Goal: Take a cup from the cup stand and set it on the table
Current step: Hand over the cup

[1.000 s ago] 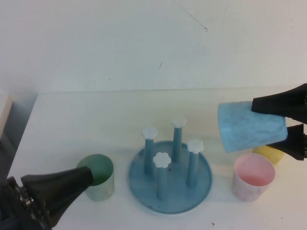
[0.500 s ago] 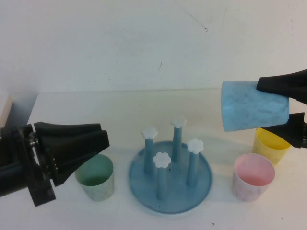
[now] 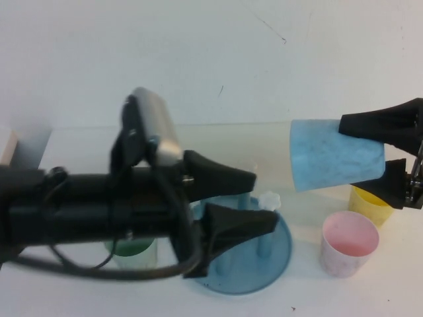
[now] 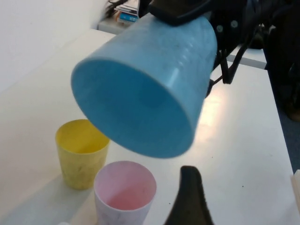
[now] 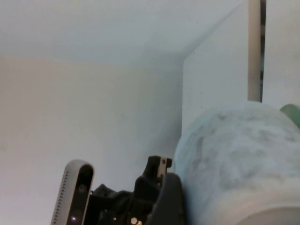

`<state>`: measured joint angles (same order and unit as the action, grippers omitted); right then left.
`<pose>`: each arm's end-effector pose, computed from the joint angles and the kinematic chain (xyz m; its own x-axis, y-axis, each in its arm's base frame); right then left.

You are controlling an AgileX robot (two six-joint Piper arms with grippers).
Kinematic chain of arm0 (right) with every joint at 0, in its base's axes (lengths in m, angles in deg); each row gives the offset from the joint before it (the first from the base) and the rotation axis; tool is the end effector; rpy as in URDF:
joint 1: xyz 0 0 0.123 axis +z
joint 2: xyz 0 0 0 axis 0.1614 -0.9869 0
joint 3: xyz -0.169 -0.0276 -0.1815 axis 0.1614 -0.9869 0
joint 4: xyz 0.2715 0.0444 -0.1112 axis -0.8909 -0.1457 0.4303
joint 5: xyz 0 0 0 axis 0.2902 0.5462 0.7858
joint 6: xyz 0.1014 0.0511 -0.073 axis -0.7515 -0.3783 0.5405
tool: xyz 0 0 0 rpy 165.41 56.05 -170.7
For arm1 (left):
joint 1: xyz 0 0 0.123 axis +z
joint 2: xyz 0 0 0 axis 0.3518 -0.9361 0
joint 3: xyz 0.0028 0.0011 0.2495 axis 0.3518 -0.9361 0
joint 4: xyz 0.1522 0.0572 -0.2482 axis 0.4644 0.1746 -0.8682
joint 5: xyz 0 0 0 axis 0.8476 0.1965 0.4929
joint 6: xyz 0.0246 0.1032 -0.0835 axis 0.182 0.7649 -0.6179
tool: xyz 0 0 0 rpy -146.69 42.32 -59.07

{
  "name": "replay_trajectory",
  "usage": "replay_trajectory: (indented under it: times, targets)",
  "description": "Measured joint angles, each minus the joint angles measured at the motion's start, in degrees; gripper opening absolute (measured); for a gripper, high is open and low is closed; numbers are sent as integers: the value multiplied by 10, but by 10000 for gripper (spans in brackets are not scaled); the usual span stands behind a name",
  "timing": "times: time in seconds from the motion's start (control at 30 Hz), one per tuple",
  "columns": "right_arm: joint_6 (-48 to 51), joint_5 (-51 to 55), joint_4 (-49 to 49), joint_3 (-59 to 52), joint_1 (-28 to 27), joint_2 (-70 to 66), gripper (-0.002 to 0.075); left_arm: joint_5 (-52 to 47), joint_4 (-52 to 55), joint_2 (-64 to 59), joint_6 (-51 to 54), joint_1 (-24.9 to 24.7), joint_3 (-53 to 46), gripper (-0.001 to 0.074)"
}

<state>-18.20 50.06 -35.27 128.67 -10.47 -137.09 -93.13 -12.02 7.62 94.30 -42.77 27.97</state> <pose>0.3111 0.1172 0.2031 -0.9156 0.3791 -0.1338 -0.0675 0.1830 0.9808 0.2619 -0.2213 0.2381 -0.2297 0.1306 -0.9645 0.9408 0.2838 -0.1856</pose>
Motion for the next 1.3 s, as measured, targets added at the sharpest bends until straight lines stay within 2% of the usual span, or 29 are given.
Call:
replay_trajectory:
  times: [0.23,0.47,0.7,1.0,1.07,1.13,1.23,1.3]
  targets:
    - [23,0,0,0,8,0,605,2,-6,-102,-23,-21,75,470]
    - [34,0,-1,0,10,0,605,-50,-6,-161,-38,-21,117,470]
    - [42,0,-1,0,10,0,605,-68,-6,-183,-43,-27,154,470]
    - [54,0,-5,0,10,0,605,-51,-5,-185,-44,-70,194,461]
    - [67,0,-9,0,10,0,605,-30,-5,-185,-44,-80,197,426]
    - [84,0,-11,0,10,0,605,-17,-4,-185,-44,-86,200,355]
    - [115,1,-22,0,10,0,605,-11,-3,-185,-45,-89,202,170]
    - [135,1,-28,0,10,0,605,-18,-3,-185,-47,-90,202,85]
